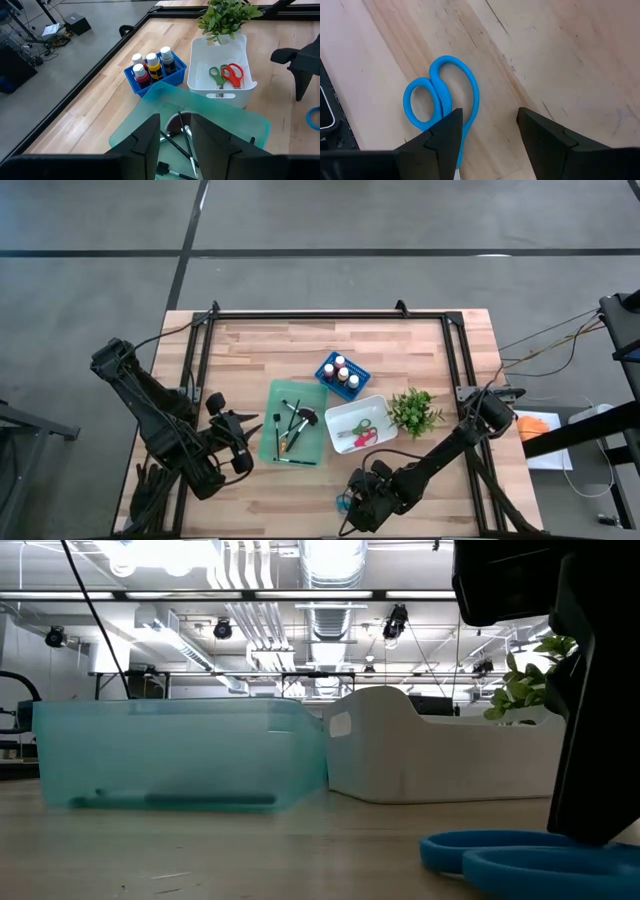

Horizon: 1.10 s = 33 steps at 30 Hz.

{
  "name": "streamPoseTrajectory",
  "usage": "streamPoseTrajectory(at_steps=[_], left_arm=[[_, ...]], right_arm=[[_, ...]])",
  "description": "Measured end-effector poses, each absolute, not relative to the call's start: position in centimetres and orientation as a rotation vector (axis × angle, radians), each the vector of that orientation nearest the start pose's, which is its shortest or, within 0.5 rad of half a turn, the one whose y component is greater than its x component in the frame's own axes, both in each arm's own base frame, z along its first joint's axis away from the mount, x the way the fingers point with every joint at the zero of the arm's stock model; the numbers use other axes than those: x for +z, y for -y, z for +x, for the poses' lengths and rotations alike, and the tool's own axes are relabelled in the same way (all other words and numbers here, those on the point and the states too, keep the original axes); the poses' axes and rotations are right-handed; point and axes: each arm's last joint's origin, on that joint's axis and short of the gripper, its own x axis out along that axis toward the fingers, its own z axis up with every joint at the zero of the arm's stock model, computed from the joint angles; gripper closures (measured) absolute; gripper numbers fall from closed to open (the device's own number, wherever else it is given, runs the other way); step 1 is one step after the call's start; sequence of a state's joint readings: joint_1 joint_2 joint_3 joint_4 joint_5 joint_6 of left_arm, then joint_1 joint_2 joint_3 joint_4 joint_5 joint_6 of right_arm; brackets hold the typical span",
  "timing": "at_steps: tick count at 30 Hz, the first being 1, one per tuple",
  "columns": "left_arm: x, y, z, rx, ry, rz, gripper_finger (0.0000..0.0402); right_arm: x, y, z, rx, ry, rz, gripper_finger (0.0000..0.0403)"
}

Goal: Pick & Place Paint Supplies
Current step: Put the blue scissors into the white bin

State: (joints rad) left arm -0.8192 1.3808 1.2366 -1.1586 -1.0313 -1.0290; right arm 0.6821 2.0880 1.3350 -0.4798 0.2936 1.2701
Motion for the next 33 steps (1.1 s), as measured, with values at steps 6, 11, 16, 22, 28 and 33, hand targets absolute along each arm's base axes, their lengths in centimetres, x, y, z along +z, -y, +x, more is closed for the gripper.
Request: streamPoseTrajectory(at_steps=[6,11,16,22,28,33], left_arm=[[30.7,16.0,18.5,0.521,-0.566,0.066,0.0284],[30.7,16.0,18.5,0.522,-0.566,0.067,0.0284],[30.7,16.0,18.5,0.521,-0.567,0.069,0.0284],[30.7,16.0,18.5,0.519,-0.569,0.074,0.0284],[30.7,16.0,18.5,0.520,-0.570,0.074,0.0284],[30.7,16.0,18.5,0.519,-0.570,0.075,0.0284]], right_arm=[[12.1,-24.3,32.0,-0.423,-1.078,0.577,0.0209],[12.0,-23.9,31.9,-0.461,-1.080,0.569,0.0209],[12.0,-23.6,31.9,-0.482,-1.110,0.576,0.0209],[12.0,-23.2,31.4,-0.541,-1.145,0.546,0.0209],[12.7,-23.5,31.9,-0.531,-1.128,0.540,0.0209],[13.1,-23.9,32.0,-0.542,-1.124,0.559,0.0209]])
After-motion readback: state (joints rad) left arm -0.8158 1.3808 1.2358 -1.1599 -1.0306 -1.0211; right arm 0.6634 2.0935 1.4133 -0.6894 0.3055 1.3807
